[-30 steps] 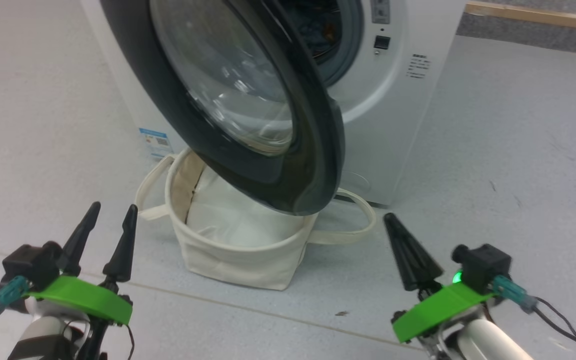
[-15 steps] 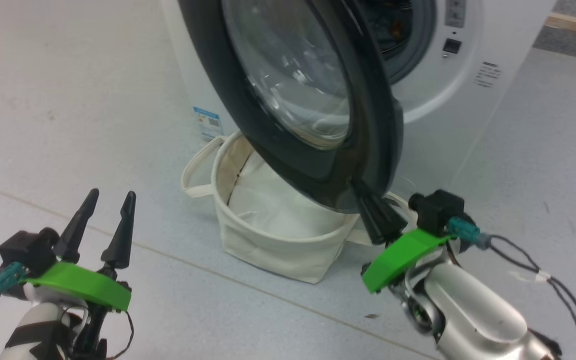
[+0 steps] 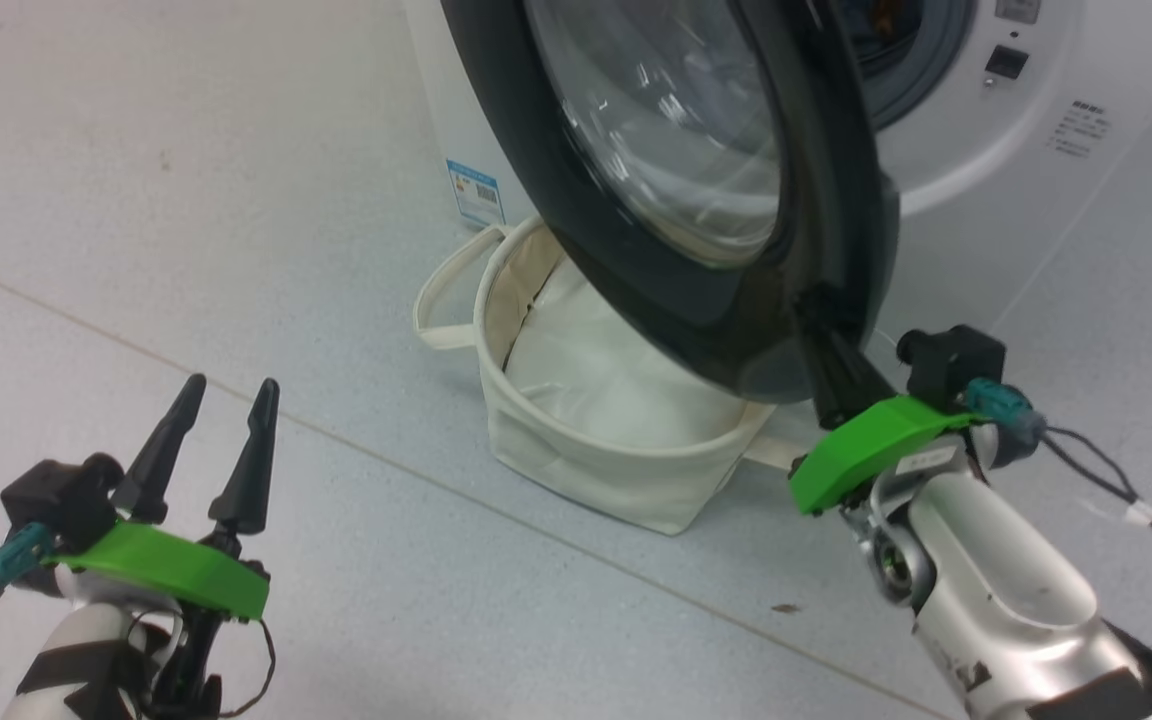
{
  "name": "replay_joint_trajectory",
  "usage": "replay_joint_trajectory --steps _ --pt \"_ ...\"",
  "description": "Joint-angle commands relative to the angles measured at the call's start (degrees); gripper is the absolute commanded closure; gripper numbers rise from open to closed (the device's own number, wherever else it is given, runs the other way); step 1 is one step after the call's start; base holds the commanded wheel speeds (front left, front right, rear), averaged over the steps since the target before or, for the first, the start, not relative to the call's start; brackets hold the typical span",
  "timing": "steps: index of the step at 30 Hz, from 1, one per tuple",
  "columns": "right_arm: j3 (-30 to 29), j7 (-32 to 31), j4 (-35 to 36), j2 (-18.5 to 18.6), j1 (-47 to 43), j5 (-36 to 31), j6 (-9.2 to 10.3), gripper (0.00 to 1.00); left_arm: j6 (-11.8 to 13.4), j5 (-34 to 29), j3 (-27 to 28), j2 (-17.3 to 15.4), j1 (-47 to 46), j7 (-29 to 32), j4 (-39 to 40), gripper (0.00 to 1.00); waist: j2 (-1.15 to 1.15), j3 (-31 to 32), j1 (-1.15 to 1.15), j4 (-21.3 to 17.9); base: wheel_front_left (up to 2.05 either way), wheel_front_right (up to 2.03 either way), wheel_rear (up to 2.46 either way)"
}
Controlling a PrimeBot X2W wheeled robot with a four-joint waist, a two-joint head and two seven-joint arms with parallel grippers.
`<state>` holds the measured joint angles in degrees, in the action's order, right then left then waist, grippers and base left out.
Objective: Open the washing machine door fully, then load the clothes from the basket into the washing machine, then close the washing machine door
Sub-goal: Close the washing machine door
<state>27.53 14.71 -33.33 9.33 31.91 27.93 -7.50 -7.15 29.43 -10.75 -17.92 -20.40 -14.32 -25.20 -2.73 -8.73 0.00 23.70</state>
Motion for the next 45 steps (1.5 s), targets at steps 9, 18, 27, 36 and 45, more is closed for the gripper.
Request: replay_joint_trajectory --steps 9,18,27,36,45 --pt "-8.0 0.29 1.82 1.77 6.44 -4.09 0.01 1.0 -0.34 1.17 3.79 -2.18 -2.88 -0.68 4.33 0.0 0.0 -6.41 0.0 0.73 0.0 0.0 0.0" --pt "-12.92 0.29 2.2 5.42 14.47 -7.41 0.01 1.0 -0.34 2.17 6.13 -2.18 -4.55 -0.68 7.56 0.0 0.0 -14.71 0.0 1.89 0.0 0.0 0.0" --pt "-17.5 0.29 -0.7 7.28 21.22 -8.62 0.01 1.0 -0.34 2.06 7.01 -0.97 -5.59 -0.68 7.9 0.0 0.0 -16.82 0.0 2.88 0.0 0.0 0.0" --pt "-21.38 0.29 -4.42 8.79 23.37 -7.7 0.01 1.0 -0.34 1.62 6.52 -0.68 -5.09 -0.68 7.05 0.0 0.0 -13.89 0.0 3.24 0.0 0.0 0.0" --pt "-21.52 0.29 -0.98 7.5 12.61 -6.05 0.01 0.0 -0.34 1.19 5.82 -1.46 -3.28 -0.68 5.55 0.0 0.0 -6.89 0.0 0.27 0.0 0.0 0.0"
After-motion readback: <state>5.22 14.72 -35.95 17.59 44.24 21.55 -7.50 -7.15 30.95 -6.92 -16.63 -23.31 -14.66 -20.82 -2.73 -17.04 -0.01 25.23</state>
